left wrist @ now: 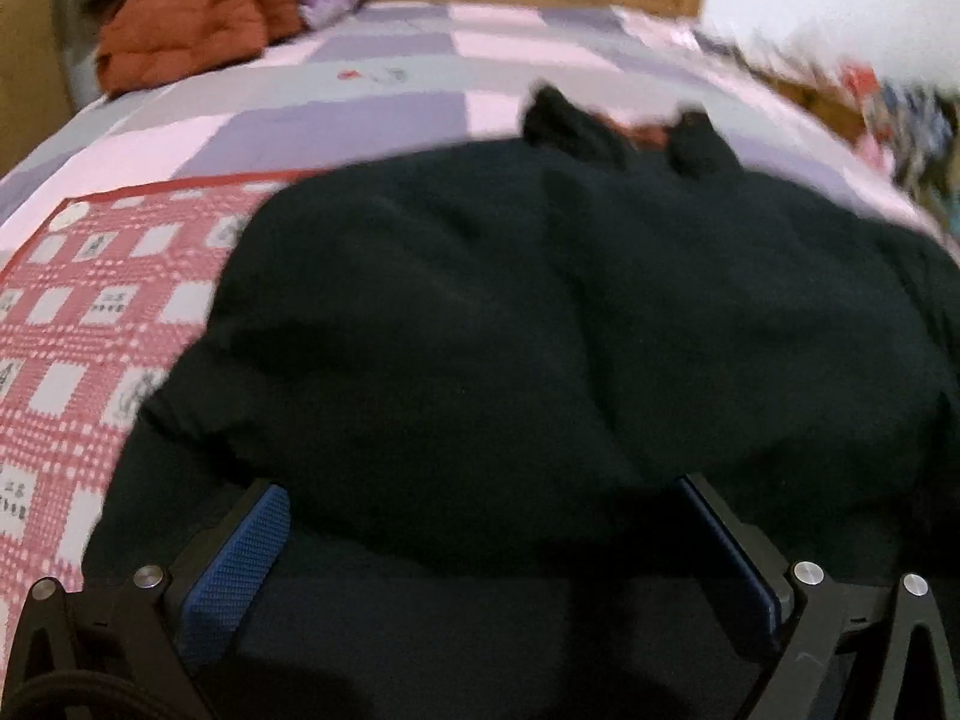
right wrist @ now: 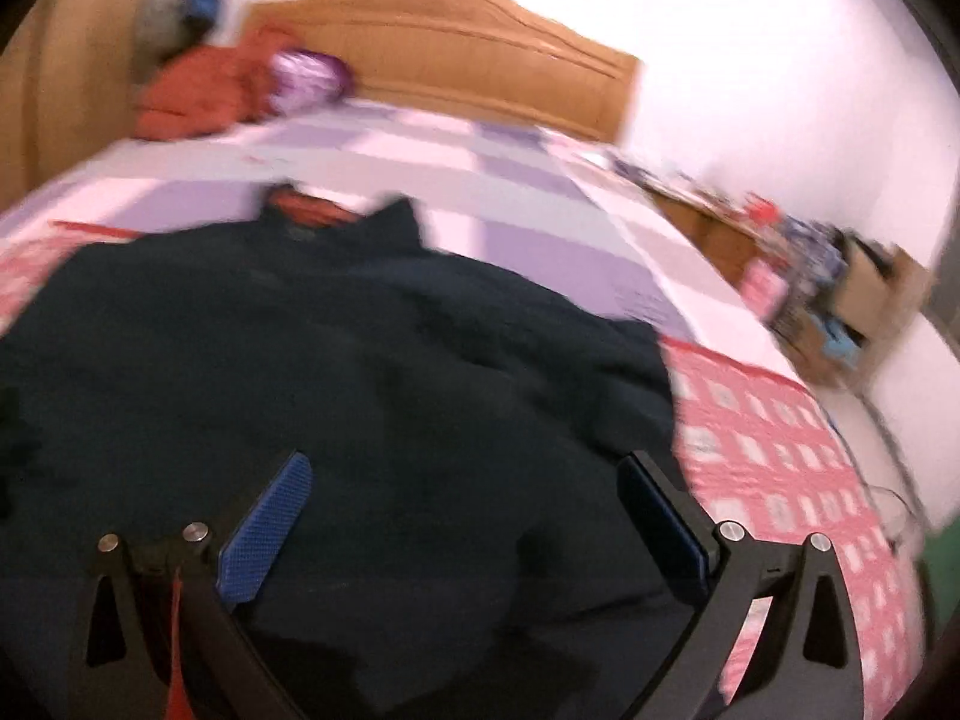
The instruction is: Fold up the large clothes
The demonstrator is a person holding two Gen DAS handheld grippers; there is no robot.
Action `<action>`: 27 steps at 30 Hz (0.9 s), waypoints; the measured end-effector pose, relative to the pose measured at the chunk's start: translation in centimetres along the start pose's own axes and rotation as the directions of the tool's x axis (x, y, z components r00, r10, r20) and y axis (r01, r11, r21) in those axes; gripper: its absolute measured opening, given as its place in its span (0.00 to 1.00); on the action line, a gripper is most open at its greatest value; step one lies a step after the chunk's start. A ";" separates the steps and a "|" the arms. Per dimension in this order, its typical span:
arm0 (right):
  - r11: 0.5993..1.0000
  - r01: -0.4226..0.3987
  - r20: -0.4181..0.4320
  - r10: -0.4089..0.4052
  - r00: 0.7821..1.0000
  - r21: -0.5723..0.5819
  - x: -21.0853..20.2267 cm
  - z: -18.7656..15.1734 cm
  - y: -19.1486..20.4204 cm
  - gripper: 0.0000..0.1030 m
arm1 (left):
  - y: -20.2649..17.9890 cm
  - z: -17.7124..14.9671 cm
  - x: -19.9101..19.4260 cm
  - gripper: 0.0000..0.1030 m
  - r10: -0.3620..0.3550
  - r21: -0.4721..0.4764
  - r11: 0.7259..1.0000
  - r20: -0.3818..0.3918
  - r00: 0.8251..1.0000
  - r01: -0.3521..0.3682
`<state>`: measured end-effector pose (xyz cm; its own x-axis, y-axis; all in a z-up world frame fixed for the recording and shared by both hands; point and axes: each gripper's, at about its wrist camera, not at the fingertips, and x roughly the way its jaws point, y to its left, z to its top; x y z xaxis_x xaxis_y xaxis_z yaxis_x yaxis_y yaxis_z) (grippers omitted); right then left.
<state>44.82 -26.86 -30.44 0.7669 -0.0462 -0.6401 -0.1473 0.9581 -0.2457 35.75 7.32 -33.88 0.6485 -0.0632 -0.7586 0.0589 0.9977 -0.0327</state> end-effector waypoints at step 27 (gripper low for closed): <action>0.995 -0.063 -0.276 0.040 0.960 -0.076 -8.6 -14.5 -3.8 0.99 | 10.6 -13.5 -8.5 1.00 0.234 -0.150 0.949 -0.245 0.941 -0.275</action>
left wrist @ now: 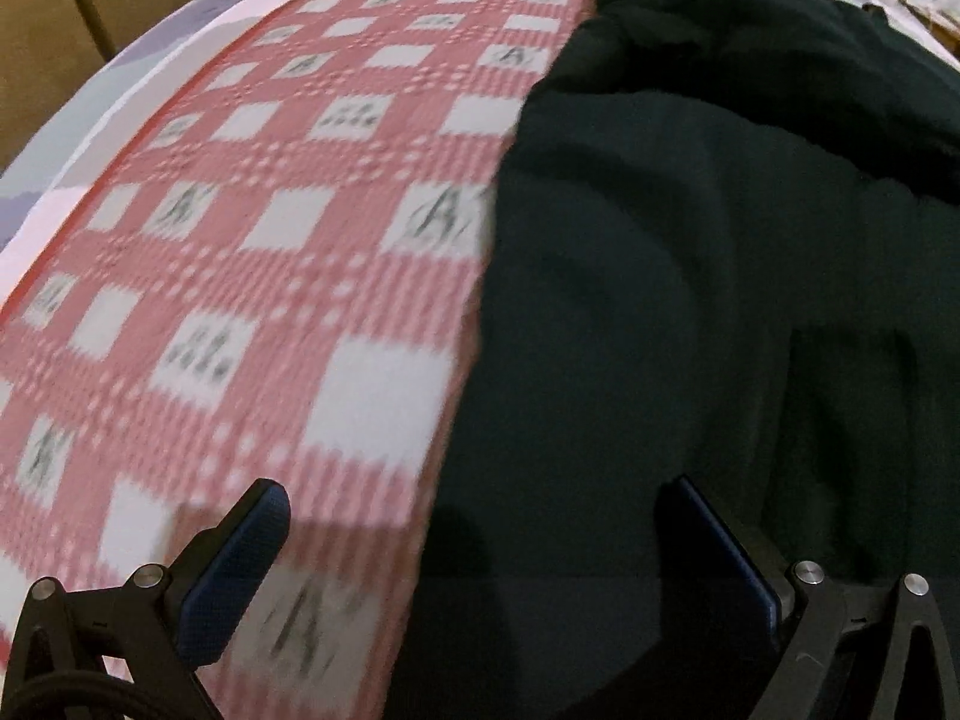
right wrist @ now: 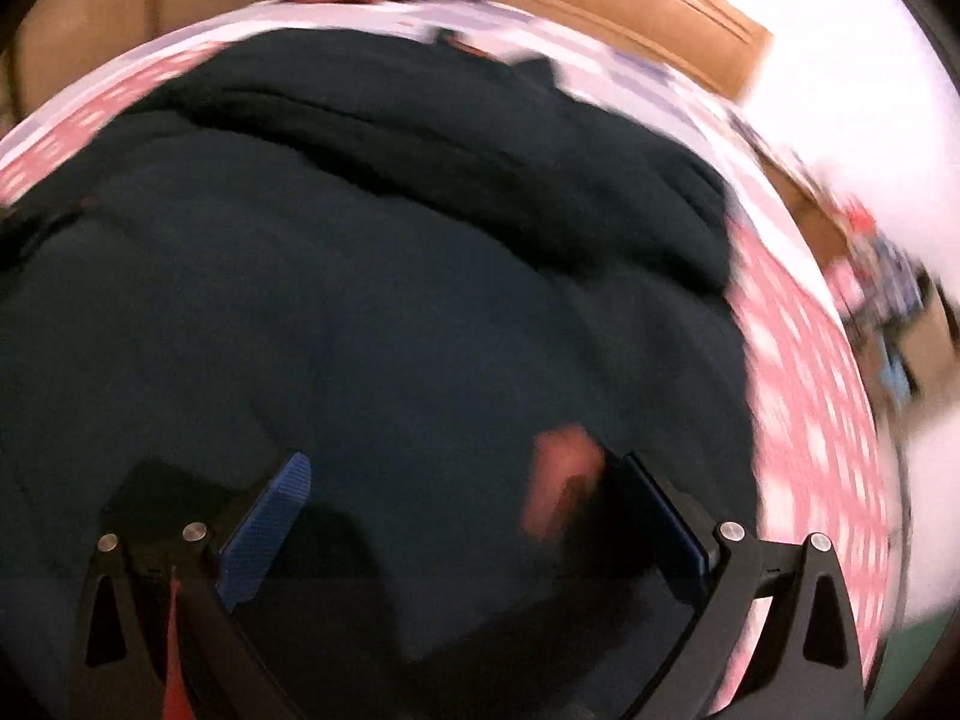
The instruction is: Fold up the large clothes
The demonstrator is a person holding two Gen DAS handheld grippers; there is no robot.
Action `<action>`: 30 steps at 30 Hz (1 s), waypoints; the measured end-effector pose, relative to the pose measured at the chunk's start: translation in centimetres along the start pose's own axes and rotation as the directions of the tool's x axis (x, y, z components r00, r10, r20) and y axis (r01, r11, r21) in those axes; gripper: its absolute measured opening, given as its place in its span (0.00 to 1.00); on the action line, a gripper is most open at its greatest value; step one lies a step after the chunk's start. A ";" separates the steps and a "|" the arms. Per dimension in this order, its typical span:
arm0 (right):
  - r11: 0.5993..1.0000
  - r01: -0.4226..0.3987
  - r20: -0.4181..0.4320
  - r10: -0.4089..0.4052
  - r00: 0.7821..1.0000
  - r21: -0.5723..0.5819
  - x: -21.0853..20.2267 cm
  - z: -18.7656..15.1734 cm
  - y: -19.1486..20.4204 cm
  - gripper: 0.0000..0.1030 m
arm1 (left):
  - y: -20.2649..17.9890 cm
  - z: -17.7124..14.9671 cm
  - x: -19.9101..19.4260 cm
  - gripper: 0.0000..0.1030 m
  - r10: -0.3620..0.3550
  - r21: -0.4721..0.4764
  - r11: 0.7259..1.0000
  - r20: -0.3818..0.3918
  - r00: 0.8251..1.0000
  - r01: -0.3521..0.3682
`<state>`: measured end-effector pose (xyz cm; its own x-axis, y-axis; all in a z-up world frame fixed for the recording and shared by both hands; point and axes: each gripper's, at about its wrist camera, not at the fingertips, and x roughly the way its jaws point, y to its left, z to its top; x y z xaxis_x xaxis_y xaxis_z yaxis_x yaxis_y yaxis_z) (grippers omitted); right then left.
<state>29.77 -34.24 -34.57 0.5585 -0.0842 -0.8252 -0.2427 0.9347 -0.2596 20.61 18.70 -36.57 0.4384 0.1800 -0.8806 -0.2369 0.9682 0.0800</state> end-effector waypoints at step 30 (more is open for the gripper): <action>0.956 0.164 -0.073 -0.151 0.986 0.241 -16.3 -18.2 3.4 0.99 | 1.6 -12.5 -8.4 1.00 -0.077 0.068 0.995 0.015 0.997 0.076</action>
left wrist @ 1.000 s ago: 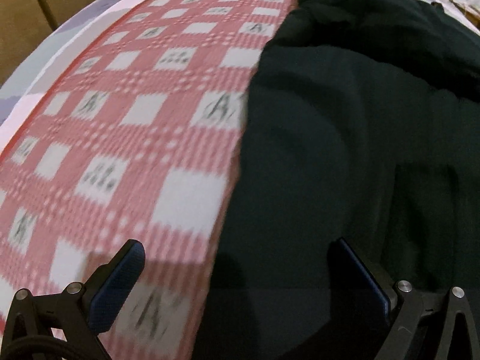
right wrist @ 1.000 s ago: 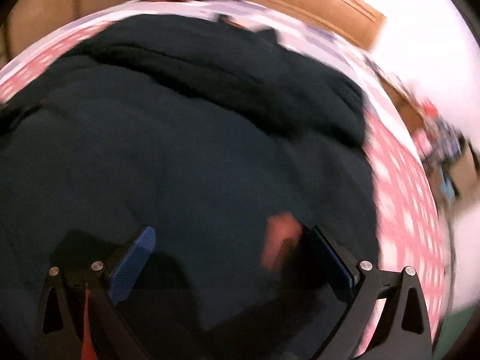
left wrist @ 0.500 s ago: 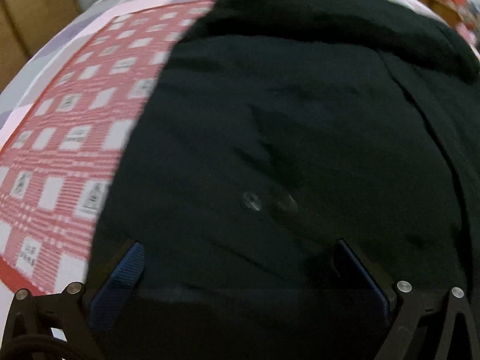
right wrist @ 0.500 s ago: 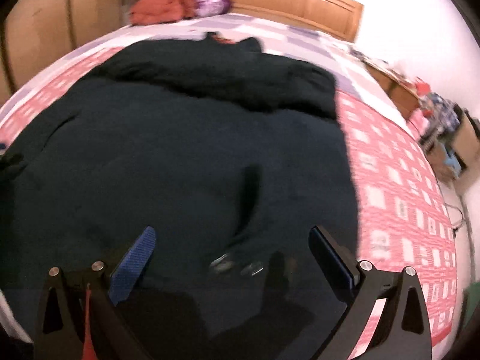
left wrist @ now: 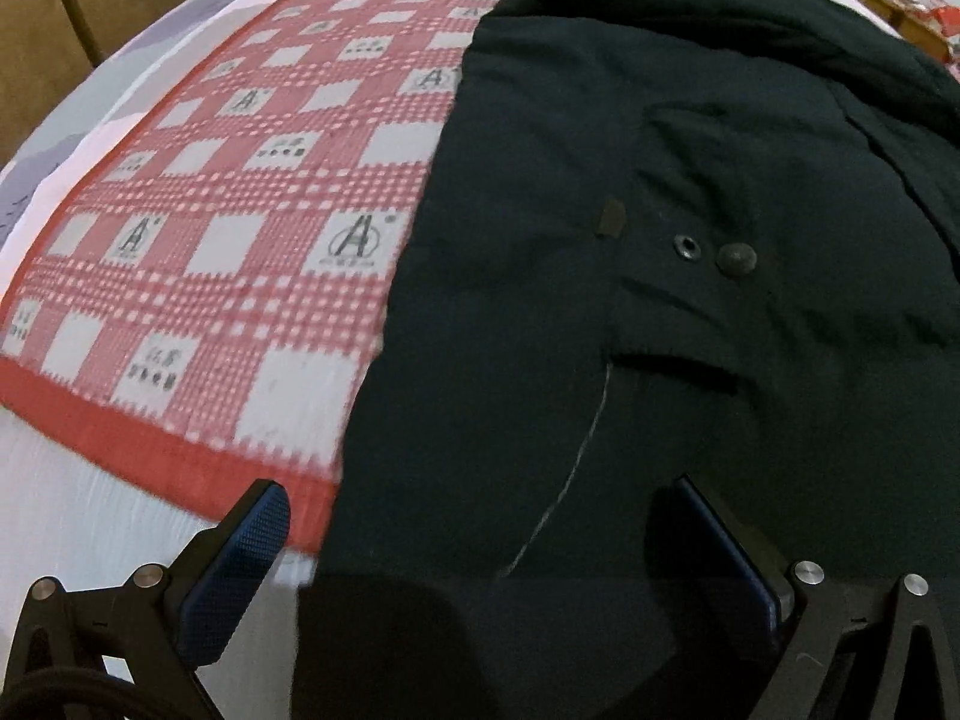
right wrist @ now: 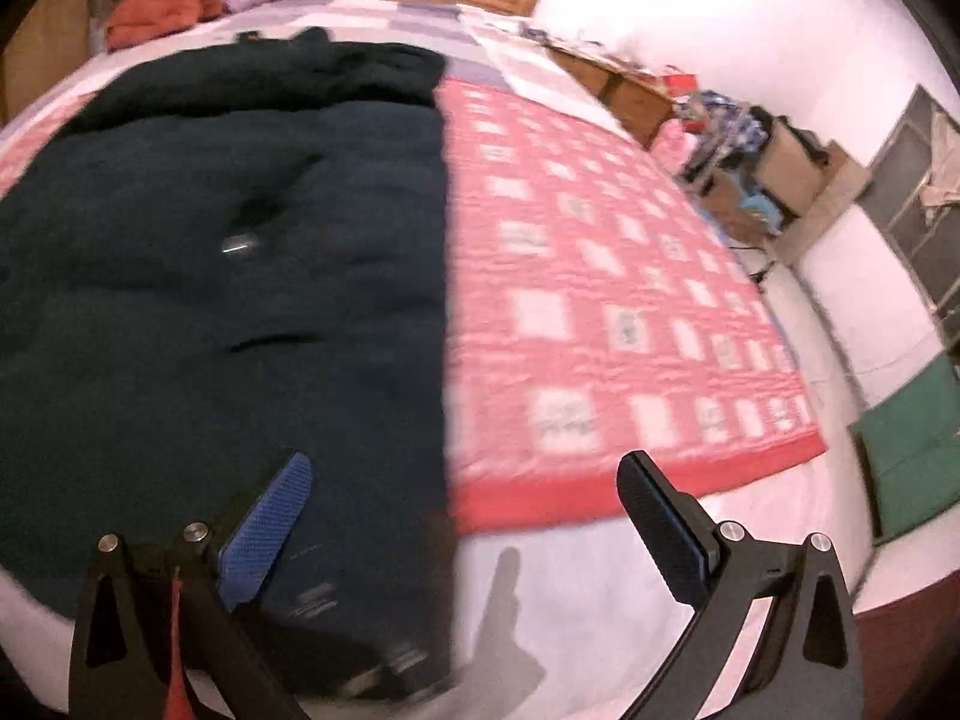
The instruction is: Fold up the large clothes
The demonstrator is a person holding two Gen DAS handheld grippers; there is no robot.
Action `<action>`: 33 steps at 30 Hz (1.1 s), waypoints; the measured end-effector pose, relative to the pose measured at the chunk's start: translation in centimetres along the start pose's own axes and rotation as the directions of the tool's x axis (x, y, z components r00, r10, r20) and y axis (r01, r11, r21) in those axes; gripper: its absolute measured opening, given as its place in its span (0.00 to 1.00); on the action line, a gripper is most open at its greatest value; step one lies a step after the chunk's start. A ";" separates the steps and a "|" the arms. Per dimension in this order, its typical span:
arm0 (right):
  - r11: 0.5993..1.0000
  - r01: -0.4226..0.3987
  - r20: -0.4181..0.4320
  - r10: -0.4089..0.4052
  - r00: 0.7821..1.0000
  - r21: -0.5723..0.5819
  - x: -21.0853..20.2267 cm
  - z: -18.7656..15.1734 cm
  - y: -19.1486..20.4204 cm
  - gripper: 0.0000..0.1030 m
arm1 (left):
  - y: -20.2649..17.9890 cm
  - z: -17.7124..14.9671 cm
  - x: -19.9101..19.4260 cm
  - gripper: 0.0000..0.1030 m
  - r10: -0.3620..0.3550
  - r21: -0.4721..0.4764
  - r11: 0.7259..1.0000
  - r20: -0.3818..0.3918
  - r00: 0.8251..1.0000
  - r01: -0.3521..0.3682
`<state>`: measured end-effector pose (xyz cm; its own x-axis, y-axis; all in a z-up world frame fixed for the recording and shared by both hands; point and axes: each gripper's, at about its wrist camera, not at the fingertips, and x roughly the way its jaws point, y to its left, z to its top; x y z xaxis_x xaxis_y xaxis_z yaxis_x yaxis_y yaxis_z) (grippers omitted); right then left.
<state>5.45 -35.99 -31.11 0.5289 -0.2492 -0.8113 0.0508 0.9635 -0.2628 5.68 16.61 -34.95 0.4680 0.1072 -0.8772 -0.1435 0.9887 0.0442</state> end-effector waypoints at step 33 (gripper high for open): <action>0.979 0.140 -0.154 -0.116 0.981 0.149 -2.9 -9.0 -2.2 0.99 | 7.1 -10.2 -5.5 1.00 0.100 0.008 0.995 -0.020 0.995 -0.099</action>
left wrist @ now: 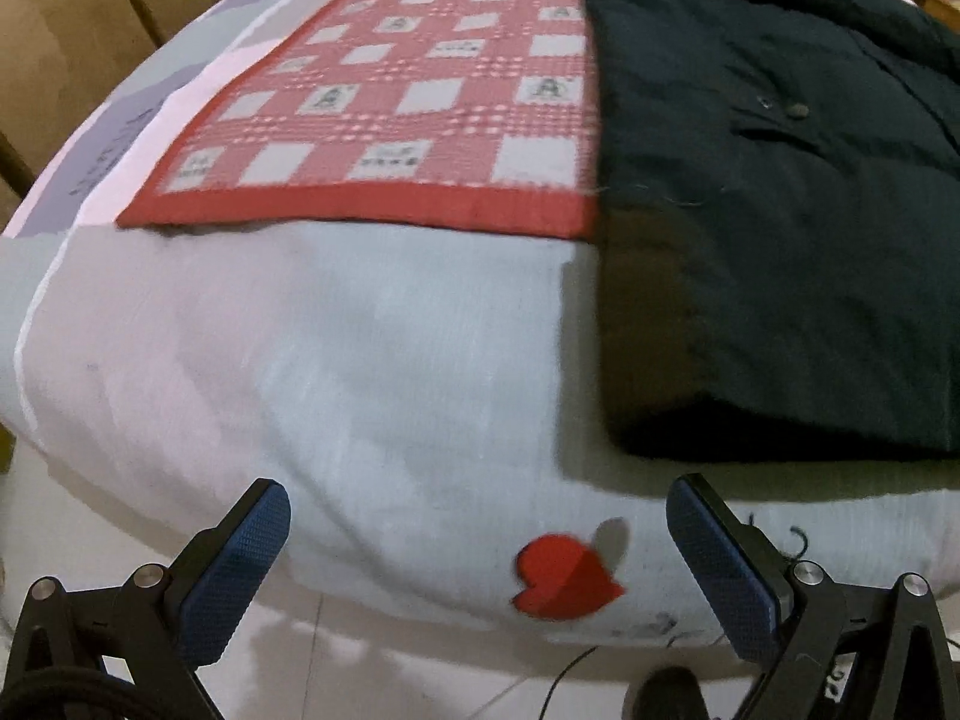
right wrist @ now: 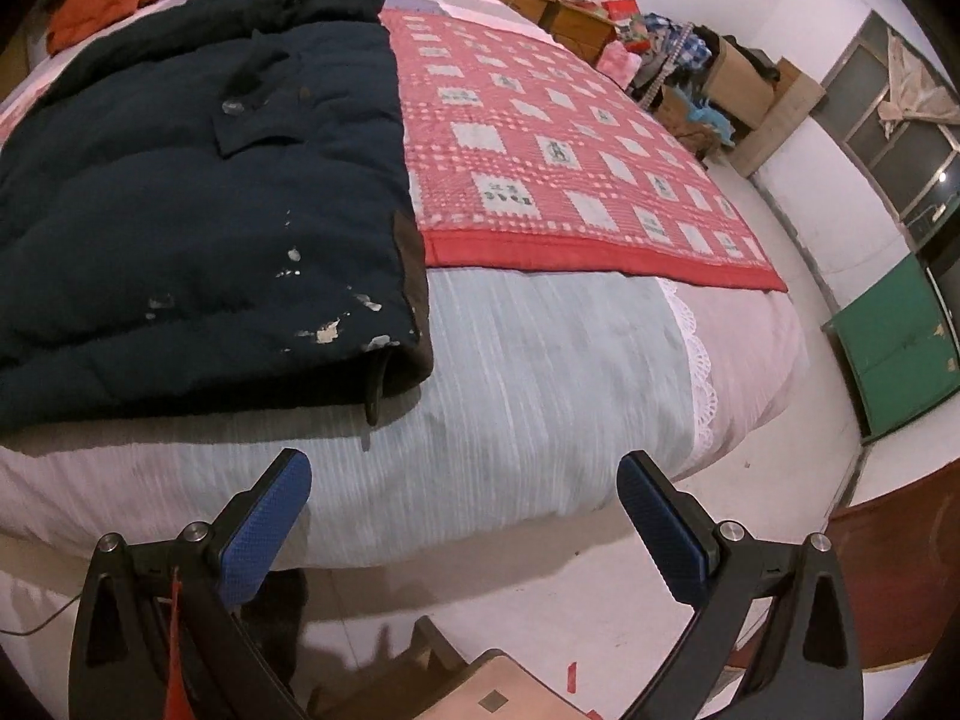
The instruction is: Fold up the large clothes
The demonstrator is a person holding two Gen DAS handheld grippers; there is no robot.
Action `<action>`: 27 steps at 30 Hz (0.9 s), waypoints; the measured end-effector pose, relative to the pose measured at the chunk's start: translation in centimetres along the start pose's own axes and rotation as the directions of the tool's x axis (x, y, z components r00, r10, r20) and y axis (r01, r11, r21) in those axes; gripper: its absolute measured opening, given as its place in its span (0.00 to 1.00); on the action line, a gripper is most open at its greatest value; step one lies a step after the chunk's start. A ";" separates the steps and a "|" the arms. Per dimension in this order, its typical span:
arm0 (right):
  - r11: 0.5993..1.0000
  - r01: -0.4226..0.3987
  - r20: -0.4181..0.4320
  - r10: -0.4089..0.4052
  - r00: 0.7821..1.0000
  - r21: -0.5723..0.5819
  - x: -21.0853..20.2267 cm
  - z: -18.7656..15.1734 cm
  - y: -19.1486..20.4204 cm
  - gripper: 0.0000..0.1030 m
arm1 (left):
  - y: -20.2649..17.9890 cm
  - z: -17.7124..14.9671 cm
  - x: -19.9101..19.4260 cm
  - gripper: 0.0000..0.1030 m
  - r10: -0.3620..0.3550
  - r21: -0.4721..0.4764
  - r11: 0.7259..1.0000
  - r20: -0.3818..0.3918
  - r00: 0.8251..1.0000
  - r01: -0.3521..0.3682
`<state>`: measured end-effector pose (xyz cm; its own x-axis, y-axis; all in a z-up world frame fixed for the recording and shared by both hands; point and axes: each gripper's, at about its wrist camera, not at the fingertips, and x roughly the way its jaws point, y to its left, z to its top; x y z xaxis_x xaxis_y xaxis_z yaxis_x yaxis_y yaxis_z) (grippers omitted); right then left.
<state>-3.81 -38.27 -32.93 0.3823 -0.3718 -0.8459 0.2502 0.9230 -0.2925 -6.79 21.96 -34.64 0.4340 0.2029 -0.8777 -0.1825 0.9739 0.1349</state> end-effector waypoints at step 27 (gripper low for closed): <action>0.977 -0.040 0.078 0.024 0.997 0.208 5.1 5.8 -4.4 1.00 | -1.8 7.4 5.4 1.00 0.006 -0.002 1.000 0.092 0.996 -0.006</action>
<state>2.24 -44.78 -33.33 0.4562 -0.3563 -0.8154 0.4148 0.8959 -0.1594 2.40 22.09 -36.26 0.5127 0.2172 -0.8307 -0.1871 0.9725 0.1388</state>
